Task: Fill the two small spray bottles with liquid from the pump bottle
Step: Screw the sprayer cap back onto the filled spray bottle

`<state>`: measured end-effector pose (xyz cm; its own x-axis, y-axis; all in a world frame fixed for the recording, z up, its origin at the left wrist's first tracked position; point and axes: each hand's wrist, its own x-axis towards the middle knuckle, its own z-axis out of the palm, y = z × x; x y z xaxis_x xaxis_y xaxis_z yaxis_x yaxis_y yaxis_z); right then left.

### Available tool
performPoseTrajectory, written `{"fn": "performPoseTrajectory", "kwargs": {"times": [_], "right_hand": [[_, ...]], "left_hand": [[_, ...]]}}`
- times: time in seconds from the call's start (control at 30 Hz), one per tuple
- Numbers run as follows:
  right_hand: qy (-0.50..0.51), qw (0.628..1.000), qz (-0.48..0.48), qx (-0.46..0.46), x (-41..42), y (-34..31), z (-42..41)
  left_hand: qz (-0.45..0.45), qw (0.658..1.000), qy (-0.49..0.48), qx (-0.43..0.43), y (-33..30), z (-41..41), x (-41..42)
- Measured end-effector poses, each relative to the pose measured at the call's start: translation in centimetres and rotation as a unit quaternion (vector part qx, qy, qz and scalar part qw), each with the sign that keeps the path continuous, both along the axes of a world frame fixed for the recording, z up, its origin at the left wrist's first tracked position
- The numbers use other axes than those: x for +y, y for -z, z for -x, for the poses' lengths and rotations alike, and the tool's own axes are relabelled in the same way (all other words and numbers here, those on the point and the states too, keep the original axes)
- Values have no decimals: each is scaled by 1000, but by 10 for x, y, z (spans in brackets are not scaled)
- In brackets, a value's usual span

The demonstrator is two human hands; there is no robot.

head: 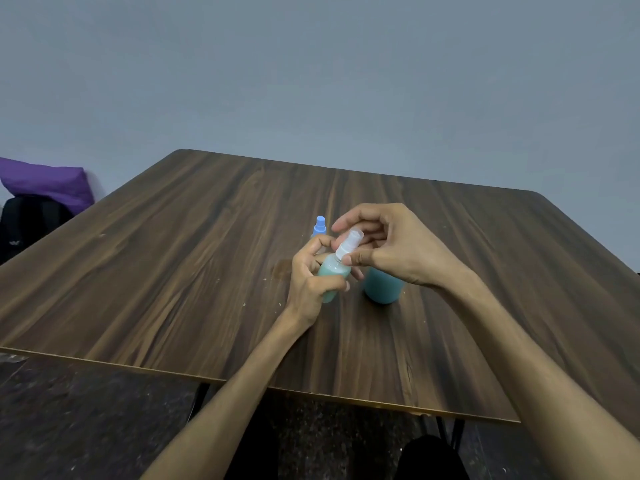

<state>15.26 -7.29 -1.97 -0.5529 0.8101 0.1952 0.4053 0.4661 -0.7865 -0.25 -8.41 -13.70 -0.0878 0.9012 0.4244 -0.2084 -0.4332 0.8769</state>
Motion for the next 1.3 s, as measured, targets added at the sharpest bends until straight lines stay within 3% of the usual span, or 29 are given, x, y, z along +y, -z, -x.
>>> {"fn": "performPoseTrajectory", "kwargs": {"times": [0.2, 0.5, 0.73, 0.9, 1.07, 1.23, 1.3], "right_hand": [[-28, 999, -19, -18, 3, -1, -2], [74, 989, -122, -42, 0, 17, 11], [-17, 999, -30, -15, 3, 13, -4], [102, 990, -93, 8, 1, 38, 7], [9, 996, -74, 45, 4, 42, -1], [106, 988, -79, 77, 0, 52, 10], [94, 990, -64, 89, -3, 52, 9]], "left_hand": [[-9, 1000, 4, -2, 1, 0, 2], [-11, 1000, 4, -11, -2, -1, 1], [-14, 1000, -2, -7, -2, 0, 1], [-13, 1000, -9, 0, -4, -1, -1], [-12, 1000, -8, 6, -5, -1, -4], [-12, 1000, -21, 12, -4, -1, -1], [-10, 1000, -28, 6, -2, 0, -1]]}}
